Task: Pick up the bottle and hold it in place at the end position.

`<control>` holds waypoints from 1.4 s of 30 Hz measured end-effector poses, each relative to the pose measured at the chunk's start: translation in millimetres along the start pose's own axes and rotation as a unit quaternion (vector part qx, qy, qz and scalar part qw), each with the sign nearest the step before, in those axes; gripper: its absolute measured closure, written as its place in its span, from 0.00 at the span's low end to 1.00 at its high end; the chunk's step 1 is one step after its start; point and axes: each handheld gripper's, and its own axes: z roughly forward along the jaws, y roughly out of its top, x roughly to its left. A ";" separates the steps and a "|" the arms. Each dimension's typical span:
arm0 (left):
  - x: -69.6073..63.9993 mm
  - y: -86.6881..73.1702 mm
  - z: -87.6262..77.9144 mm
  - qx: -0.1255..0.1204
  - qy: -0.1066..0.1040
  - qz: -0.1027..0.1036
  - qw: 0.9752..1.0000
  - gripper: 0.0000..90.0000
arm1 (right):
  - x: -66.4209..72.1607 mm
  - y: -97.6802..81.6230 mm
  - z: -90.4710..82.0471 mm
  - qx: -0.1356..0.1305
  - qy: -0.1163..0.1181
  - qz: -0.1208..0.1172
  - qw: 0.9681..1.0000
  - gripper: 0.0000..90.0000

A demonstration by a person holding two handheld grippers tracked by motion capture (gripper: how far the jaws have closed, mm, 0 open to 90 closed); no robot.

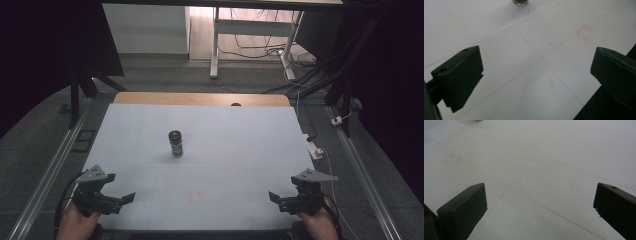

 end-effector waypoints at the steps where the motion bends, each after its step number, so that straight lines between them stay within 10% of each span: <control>1: 0.1 1.0 1.7 0.000 -0.003 0.004 1.000 0.00 | 0.0 0.0 0.0 0.000 0.000 0.000 1.000 0.00; 42: 21.7 72.9 79.7 0.016 0.000 0.049 0.999 0.00 | 1.7 0.2 0.7 0.003 0.004 -0.010 1.000 0.00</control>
